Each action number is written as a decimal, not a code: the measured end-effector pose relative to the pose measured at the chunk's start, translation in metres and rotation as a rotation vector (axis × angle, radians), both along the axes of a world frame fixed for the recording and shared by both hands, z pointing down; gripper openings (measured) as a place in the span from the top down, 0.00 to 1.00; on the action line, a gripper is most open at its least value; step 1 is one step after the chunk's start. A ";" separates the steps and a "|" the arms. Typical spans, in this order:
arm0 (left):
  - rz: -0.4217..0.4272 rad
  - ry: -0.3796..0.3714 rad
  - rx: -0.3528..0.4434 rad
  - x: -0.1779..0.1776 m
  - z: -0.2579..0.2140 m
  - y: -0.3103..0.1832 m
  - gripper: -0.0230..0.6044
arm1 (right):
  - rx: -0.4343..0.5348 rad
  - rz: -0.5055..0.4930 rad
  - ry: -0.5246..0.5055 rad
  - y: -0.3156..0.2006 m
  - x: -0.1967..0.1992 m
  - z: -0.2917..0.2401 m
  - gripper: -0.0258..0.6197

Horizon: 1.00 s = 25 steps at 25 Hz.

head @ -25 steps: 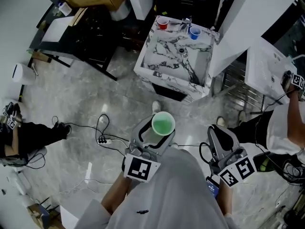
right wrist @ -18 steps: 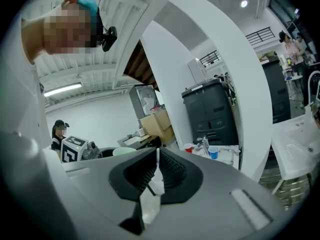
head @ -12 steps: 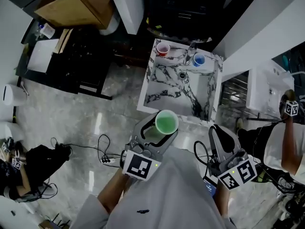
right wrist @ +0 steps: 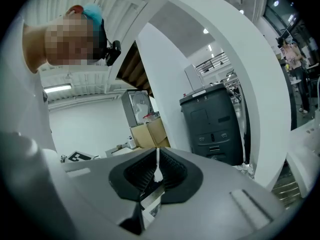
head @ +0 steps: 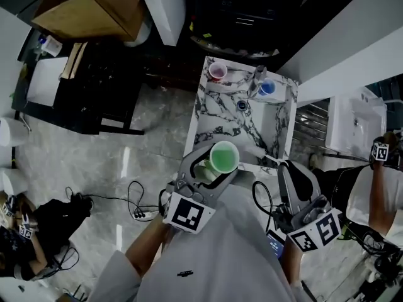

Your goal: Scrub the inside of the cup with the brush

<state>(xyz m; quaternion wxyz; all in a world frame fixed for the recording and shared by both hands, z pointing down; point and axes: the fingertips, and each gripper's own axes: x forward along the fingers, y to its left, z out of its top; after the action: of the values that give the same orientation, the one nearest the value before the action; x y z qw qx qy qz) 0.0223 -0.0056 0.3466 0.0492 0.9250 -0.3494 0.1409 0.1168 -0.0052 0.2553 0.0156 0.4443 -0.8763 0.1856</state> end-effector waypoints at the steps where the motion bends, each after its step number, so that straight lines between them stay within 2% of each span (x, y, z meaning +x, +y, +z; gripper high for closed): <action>1: -0.001 0.000 -0.007 0.000 0.002 -0.002 0.48 | 0.006 -0.002 -0.006 -0.001 0.000 -0.004 0.92; 7: -0.004 -0.026 -0.012 0.011 0.013 -0.007 0.48 | 0.042 -0.011 -0.032 -0.003 0.003 -0.015 0.92; 12: 0.022 -0.058 0.002 0.019 0.014 -0.007 0.48 | -0.002 -0.075 -0.054 0.000 -0.008 -0.008 0.92; 17: 0.049 -0.099 0.042 0.024 0.012 -0.005 0.48 | -0.075 -0.097 0.003 0.004 -0.015 0.012 0.92; 25: 0.133 -0.123 0.051 0.033 0.014 0.018 0.48 | -0.066 -0.071 0.009 -0.001 -0.019 0.018 0.92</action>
<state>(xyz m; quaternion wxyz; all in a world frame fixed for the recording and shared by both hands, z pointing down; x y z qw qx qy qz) 0.0555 0.0125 0.3610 -0.0055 0.9368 -0.2929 0.1915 0.0983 -0.0058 0.2729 0.0409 0.4131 -0.8848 0.2116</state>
